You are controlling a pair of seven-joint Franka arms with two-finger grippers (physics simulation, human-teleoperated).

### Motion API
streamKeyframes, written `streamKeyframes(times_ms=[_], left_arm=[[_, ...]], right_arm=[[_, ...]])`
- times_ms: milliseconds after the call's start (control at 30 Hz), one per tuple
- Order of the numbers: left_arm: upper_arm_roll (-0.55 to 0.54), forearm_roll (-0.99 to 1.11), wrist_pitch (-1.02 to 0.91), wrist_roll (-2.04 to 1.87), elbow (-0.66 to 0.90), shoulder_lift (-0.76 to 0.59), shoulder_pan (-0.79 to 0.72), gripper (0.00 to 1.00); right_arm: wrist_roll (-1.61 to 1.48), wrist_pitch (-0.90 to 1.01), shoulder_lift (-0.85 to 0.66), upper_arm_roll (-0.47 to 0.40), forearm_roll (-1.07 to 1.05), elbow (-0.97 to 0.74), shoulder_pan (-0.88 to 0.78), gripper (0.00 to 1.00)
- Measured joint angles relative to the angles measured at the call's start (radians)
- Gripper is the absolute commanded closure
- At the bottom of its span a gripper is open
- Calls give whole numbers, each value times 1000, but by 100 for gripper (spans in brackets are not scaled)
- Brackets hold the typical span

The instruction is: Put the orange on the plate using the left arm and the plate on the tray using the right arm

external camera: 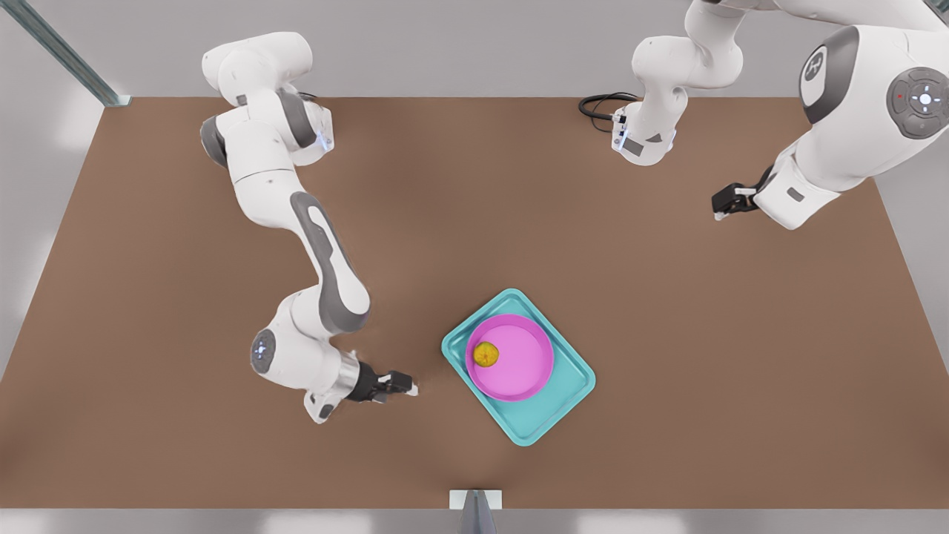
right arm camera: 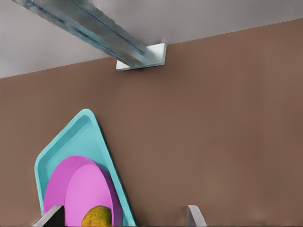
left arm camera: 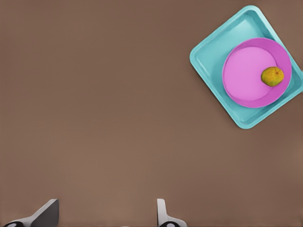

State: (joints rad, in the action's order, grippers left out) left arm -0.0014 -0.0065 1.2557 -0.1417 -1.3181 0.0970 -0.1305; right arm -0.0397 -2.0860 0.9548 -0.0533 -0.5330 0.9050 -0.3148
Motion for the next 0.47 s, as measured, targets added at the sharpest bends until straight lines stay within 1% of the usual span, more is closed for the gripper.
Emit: streamKeyframes(times_ms=[67, 133, 167, 200, 233, 267, 300, 333, 400, 467], left_arm=[[-2, -1, -3, -1, 0, 2, -2, 0], [-4, -1, -10, -1, 0, 3, -3, 0], [-4, -1, -12, -2, 0, 3, -5, 0], [-4, -1, -14, -2, 0, 4, -7, 0], [-5, -1, -17, -3, 0, 4, -9, 0], [-5, 0, -19, -3, 0, 4, -9, 0], [-5, 0, -20, -3, 0, 4, -10, 0], [-5, 1, -22, -4, 0, 7, -10, 0], [-5, 3, -26, -4, 0, 12, -9, 0], [-5, 5, -30, -5, 0, 14, -8, 0]], right_arm=[[-21, 154, -61, -130, 148, -18, 34, 0], [-46, 336, -183, -263, 241, -26, 46, 0], [-57, 425, -251, -298, 276, -27, 49, 0], [-68, 506, -348, -301, 321, -16, 59, 0], [-78, 578, -469, -258, 379, 34, 85, 0], [-86, 634, -603, -138, 447, 127, 164, 0], [-94, 673, -720, -54, 508, 234, 217, 0], [-101, 700, -799, -11, 554, 329, 243, 0], [-115, 742, -852, 24, 613, 408, 259, 0], [-127, 772, -864, 33, 646, 429, 258, 0]])
